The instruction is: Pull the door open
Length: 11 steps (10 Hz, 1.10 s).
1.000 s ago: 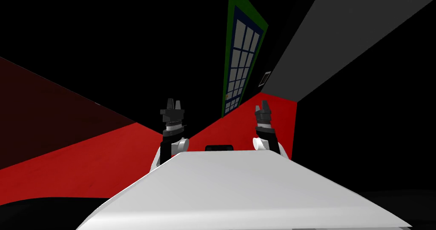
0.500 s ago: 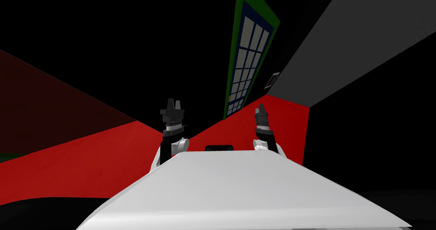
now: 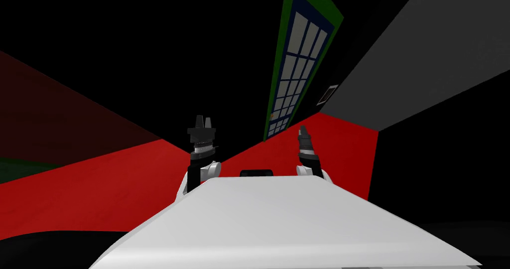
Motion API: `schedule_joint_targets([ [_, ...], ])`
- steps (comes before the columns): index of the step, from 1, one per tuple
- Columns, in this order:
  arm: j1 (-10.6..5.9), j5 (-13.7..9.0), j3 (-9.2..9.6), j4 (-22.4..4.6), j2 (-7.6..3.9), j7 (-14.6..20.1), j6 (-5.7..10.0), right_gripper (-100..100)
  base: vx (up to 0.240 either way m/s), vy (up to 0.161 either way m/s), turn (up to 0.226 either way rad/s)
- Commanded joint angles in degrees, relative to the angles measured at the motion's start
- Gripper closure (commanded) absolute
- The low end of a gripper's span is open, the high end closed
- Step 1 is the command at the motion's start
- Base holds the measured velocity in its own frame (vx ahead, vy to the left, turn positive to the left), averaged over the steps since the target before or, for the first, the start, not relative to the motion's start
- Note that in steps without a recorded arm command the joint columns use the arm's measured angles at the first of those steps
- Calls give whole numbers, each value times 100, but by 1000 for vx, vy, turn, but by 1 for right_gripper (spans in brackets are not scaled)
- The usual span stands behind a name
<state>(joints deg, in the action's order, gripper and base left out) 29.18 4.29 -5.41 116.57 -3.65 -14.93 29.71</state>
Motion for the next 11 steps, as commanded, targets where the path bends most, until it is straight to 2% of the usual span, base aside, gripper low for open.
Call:
schedule_joint_targets([
  [1,18,7,-17,-131,-24,-174,78,-100,77,-47,109],
  [11,146,35,-160,-1111,-141,-1272,654,-100,86,-59,147],
])
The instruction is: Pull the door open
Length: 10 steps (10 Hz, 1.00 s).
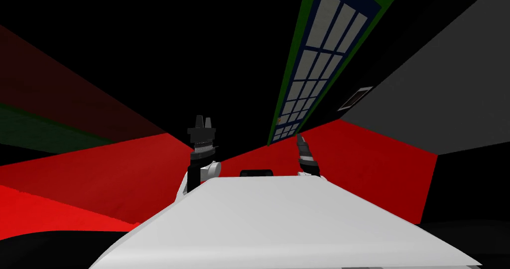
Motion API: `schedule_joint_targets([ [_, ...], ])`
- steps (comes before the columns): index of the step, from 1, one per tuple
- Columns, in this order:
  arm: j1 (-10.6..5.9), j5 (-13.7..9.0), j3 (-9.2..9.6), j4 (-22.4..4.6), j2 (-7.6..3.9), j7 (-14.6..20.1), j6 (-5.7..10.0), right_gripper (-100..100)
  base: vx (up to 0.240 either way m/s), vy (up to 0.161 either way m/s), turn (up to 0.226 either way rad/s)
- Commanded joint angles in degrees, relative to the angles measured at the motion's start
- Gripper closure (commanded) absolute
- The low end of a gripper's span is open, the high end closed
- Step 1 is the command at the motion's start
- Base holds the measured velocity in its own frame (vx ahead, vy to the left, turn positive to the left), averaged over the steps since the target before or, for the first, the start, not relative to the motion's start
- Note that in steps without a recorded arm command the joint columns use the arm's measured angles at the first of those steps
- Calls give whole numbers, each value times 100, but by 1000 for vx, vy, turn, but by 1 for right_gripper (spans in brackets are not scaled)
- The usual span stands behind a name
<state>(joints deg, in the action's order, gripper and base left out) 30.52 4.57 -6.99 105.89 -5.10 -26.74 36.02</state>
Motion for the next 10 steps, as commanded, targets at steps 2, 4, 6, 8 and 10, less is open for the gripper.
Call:
schedule_joint_targets([
  [2,38,13,-31,-246,-13,-319,142,-100,73,-66,147],
  [4,66,19,-61,-455,-21,-554,265,-100,79,-75,159],
  [6,93,25,-92,-664,-28,-788,388,-100,77,-80,139],
  [8,120,31,-122,-873,-34,-1022,511,-100,71,-79,160],
  [10,147,37,-153,-1081,-31,-1256,634,-100,62,-77,150],
])
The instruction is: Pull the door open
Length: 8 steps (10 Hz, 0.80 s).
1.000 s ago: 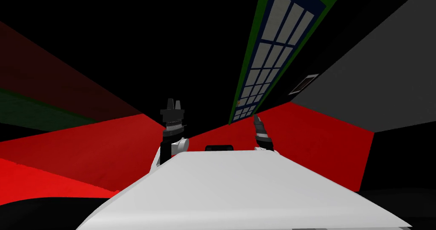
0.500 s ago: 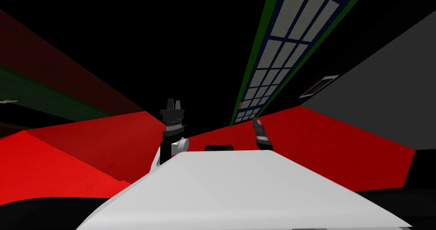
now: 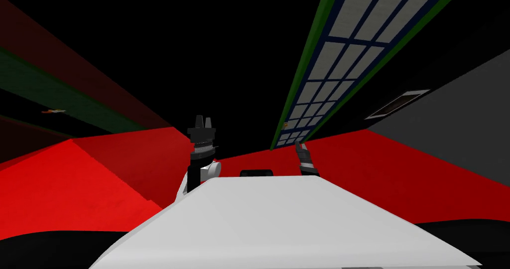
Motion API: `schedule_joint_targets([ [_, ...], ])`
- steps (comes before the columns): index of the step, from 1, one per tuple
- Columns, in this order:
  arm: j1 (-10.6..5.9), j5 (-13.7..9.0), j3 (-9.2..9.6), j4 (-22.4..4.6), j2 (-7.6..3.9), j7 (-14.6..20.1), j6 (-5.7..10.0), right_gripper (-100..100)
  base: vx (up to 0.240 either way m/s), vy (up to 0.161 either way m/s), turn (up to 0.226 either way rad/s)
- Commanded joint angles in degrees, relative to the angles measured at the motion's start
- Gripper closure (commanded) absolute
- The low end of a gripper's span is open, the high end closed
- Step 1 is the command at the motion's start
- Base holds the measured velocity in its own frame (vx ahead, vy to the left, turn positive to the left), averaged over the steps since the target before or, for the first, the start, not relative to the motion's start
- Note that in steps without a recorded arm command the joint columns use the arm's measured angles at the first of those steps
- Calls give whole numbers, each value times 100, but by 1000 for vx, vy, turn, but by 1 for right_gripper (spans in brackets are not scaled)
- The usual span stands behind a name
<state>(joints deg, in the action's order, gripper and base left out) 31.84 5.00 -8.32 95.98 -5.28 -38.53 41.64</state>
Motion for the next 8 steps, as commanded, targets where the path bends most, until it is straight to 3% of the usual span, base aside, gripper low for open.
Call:
schedule_joint_targets([
  [1,29,-2,-35,-195,-11,-194,133,-100,65,-71,156],
  [8,123,18,-140,-914,22,-1000,556,-100,64,-85,154],
])
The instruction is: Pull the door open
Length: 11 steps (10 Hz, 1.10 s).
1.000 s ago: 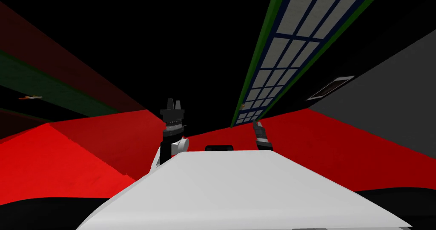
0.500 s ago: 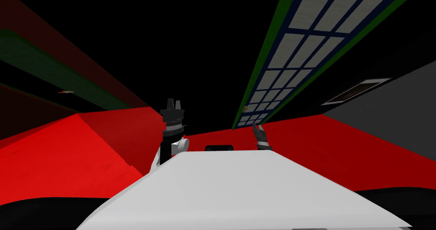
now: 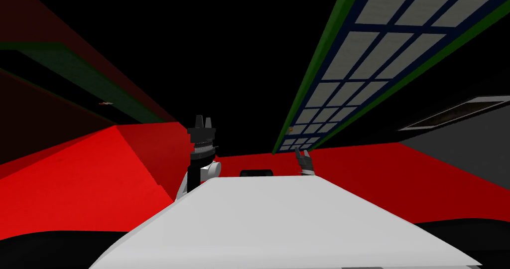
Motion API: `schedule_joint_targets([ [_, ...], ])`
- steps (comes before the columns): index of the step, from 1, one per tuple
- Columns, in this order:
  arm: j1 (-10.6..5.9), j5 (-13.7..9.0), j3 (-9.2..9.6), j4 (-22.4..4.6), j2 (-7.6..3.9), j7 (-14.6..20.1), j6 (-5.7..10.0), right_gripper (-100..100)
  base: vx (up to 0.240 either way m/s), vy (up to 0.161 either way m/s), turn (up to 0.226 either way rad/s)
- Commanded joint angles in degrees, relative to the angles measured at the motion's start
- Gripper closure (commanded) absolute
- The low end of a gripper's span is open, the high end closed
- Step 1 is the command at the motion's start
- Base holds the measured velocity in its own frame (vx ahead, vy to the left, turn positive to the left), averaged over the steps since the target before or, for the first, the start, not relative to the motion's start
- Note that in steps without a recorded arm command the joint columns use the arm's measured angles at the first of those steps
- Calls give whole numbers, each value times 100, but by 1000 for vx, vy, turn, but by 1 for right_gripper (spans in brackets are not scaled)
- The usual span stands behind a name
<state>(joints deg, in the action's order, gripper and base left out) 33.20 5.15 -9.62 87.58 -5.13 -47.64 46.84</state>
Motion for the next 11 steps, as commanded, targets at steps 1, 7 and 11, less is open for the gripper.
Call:
schedule_joint_targets([
  [1,0,6,-25,-175,13,-203,95,-100,48,-94,172],
  [7,76,23,-109,-754,78,-853,436,-100,53,-87,138],
  [11,122,33,-161,-1111,135,-1253,645,-100,51,-90,138],
])
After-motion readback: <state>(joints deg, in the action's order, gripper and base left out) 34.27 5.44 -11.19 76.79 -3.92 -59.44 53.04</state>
